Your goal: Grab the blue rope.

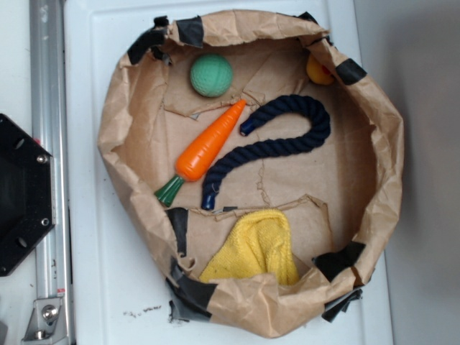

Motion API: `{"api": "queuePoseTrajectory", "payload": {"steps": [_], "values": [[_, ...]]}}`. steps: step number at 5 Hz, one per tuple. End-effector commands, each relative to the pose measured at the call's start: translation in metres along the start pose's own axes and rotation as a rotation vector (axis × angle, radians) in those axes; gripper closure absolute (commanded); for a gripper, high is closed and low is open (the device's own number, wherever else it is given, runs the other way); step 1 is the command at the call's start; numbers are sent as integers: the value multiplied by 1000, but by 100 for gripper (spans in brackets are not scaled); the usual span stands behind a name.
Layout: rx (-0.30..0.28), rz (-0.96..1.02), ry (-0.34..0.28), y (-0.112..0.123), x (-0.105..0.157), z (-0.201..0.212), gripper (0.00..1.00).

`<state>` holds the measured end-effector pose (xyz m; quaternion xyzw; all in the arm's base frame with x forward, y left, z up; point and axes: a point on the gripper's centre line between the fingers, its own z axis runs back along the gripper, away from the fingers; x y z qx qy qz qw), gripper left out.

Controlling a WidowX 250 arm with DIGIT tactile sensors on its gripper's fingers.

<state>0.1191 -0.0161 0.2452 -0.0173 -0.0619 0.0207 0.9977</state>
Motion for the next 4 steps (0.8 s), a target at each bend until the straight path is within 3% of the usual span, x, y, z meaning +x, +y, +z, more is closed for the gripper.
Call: {"api": "queuePoseTrajectory", "payload": {"steps": [1, 2, 3, 4], "values": [[0, 0, 0, 0, 0, 0, 0], [15, 176, -58, 10, 45, -47, 0], [-16, 257, 3, 16, 85, -101, 0], [-16, 291, 57, 21, 110, -123, 0]]}}
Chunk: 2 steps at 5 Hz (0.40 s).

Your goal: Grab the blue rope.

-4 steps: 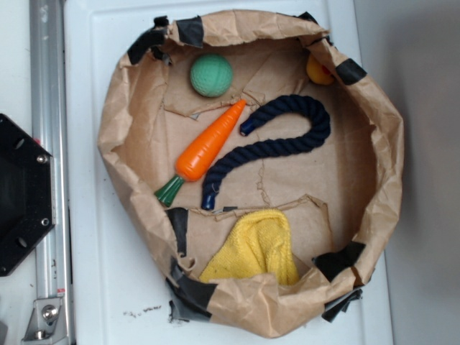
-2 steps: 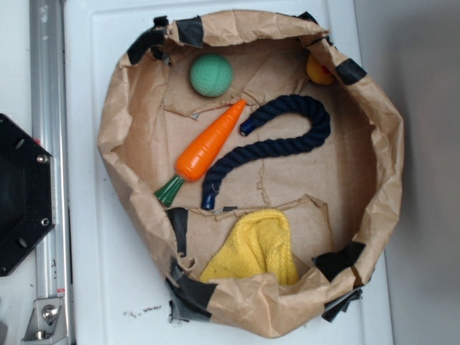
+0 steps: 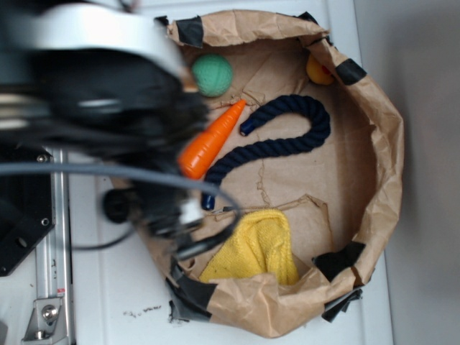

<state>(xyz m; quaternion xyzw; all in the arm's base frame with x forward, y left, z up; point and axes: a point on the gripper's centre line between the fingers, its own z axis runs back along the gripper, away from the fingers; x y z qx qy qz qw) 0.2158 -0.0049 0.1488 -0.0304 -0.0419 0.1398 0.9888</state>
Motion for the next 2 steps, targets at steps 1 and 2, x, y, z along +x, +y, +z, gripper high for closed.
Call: {"api": "queuePoseTrajectory", "payload": {"steps": [1, 2], "values": [[-6, 106, 25, 0, 53, -39, 0], [4, 85, 28, -10, 65, -74, 0]]}}
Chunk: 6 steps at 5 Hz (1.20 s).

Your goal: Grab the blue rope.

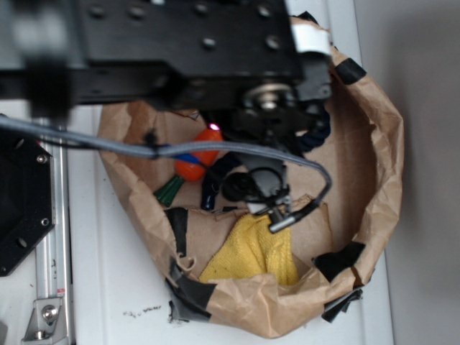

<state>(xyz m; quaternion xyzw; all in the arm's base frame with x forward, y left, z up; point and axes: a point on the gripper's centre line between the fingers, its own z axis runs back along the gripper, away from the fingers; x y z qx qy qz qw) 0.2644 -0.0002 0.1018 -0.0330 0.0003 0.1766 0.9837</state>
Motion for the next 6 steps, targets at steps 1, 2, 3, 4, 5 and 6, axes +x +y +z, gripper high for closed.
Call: {"api": "queuePoseTrajectory", "payload": {"steps": [1, 2, 3, 4, 5, 6], "values": [[44, -49, -47, -11, 29, -48, 0], [44, -121, -41, -7, 34, -78, 0], [12, -203, -5, -26, 39, -109, 13], [-19, -290, 20, -44, 31, -121, 100], [-105, -347, -20, -49, 29, -109, 100], [-127, -361, -71, -49, 40, -95, 100]]}}
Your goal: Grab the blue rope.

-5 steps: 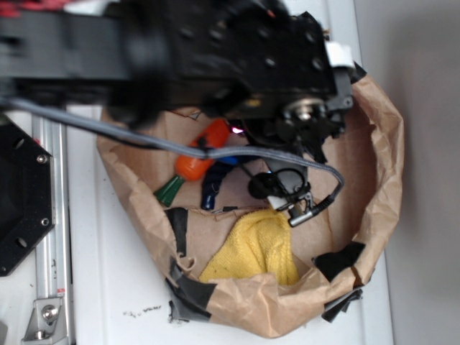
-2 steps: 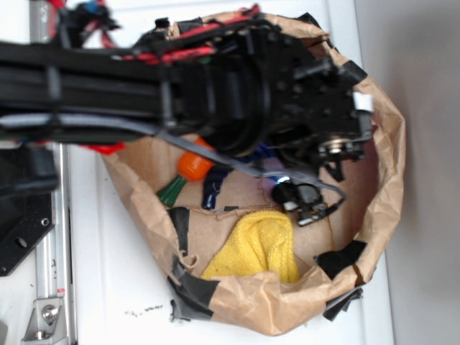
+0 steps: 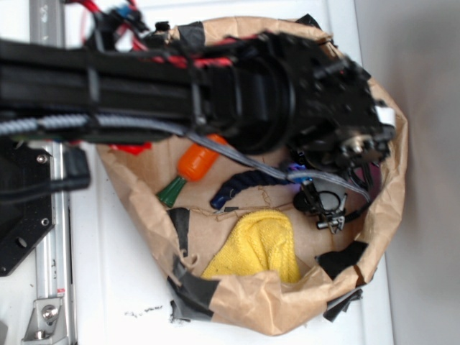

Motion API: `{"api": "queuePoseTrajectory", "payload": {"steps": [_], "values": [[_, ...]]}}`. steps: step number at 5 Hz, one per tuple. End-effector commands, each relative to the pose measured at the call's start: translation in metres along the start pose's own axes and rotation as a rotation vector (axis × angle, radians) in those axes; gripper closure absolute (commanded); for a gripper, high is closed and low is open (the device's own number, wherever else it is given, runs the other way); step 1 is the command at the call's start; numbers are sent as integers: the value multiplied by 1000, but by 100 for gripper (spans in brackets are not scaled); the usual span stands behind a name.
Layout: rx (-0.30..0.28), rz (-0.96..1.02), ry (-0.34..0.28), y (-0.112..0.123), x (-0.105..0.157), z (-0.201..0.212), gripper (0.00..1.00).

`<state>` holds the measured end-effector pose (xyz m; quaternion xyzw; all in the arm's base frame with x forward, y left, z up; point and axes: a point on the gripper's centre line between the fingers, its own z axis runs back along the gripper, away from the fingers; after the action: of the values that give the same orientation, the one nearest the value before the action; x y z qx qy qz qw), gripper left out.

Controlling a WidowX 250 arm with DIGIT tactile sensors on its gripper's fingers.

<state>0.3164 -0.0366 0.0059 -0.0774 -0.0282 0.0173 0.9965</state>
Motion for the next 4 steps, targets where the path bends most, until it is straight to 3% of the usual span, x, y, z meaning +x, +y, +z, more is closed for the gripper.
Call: {"api": "queuePoseTrajectory", "payload": {"steps": [1, 3, 4], "values": [[-8, -13, -52, 1, 10, 11, 100], [14, -35, -27, -2, -1, 20, 100], [46, -72, -31, -8, -20, 70, 100]]}}
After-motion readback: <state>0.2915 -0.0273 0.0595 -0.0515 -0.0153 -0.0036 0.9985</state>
